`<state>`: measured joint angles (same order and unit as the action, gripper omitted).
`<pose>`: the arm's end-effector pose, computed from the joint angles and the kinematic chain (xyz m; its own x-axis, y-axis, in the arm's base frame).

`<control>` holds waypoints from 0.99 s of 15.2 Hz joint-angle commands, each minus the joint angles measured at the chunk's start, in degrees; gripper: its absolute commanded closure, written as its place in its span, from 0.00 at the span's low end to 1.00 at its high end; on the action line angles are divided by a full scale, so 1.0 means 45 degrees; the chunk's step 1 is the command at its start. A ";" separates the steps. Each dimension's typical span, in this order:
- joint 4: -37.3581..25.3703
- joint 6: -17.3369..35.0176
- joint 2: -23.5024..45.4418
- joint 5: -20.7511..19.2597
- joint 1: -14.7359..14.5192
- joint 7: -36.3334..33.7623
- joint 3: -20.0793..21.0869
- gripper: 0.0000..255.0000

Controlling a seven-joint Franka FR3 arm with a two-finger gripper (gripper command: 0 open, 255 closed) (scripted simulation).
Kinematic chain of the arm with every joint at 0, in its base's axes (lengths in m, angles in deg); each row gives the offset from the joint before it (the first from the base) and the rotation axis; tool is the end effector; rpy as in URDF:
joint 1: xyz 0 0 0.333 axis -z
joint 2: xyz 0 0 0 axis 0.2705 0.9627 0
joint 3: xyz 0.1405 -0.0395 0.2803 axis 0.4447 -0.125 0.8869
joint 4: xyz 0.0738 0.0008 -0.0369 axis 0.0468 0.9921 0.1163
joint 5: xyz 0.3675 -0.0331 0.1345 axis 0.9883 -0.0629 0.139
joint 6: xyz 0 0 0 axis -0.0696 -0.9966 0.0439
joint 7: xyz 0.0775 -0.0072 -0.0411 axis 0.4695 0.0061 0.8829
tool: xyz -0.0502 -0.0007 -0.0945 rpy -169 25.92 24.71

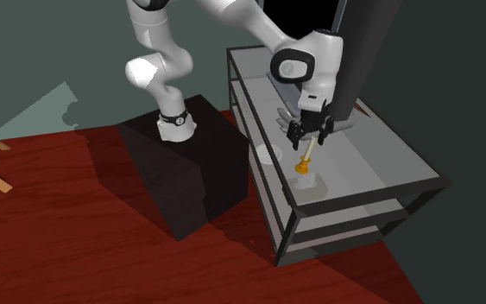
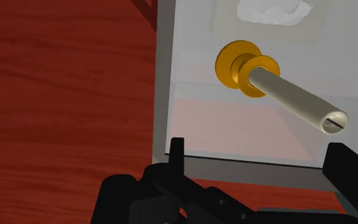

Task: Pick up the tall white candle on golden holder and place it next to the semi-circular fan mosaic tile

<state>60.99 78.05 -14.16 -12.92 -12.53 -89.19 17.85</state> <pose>0.5278 0.2748 0.3588 0.9228 -0.3320 0.1954 -0.3423 -0.9394 0.0205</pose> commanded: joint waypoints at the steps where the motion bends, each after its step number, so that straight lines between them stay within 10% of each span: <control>1: 0.0051 0.0051 0.0073 -0.0005 -0.0054 0.0007 0.0046 0.00; 5: 0.0051 0.0052 0.0072 -0.0003 -0.0061 0.0009 0.0039 0.00; 6: 0.0021 0.0030 0.0090 -0.0014 -0.0084 -0.0019 0.0045 1.00; 15: 0.0036 0.0044 0.0089 -0.0018 -0.0082 -0.0022 0.0043 1.00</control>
<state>61.16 78.25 -13.76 -13.00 -12.90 -89.29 18.04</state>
